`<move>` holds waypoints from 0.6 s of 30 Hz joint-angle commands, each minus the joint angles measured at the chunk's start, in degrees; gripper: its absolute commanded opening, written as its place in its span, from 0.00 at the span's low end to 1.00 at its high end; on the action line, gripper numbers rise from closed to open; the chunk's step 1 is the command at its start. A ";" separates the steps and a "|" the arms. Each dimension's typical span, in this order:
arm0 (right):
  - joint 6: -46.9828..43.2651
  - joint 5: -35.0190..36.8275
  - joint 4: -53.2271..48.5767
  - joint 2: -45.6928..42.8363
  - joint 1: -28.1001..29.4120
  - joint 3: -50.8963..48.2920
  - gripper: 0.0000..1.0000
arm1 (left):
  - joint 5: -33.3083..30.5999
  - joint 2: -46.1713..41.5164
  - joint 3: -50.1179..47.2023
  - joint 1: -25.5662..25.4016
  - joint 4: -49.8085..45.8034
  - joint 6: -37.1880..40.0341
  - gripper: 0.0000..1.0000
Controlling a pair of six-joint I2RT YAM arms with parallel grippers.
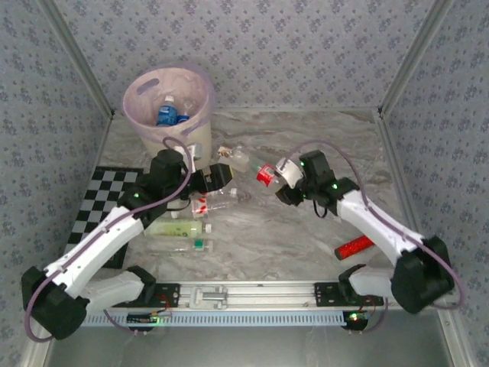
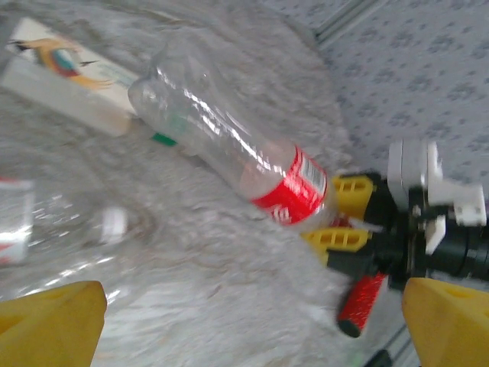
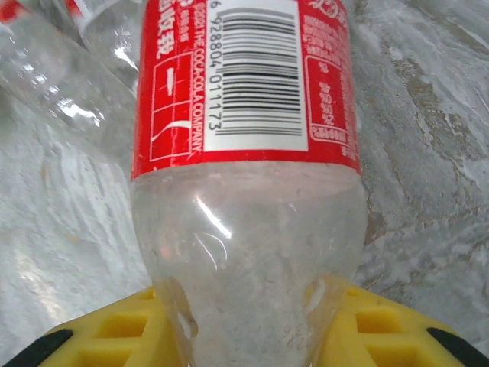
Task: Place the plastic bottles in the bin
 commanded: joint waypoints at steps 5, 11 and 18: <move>21.82 5.77 16.99 -16.60 5.51 -15.08 0.28 | 2.70 11.38 4.12 -6.05 19.23 -7.66 0.99; 24.12 9.18 21.38 -20.53 8.89 -18.90 0.29 | 3.47 21.58 9.70 -10.93 20.42 -7.85 0.94; 23.26 9.95 21.67 -19.48 9.50 -19.14 0.30 | 5.10 26.18 12.23 -11.60 22.59 -9.17 0.68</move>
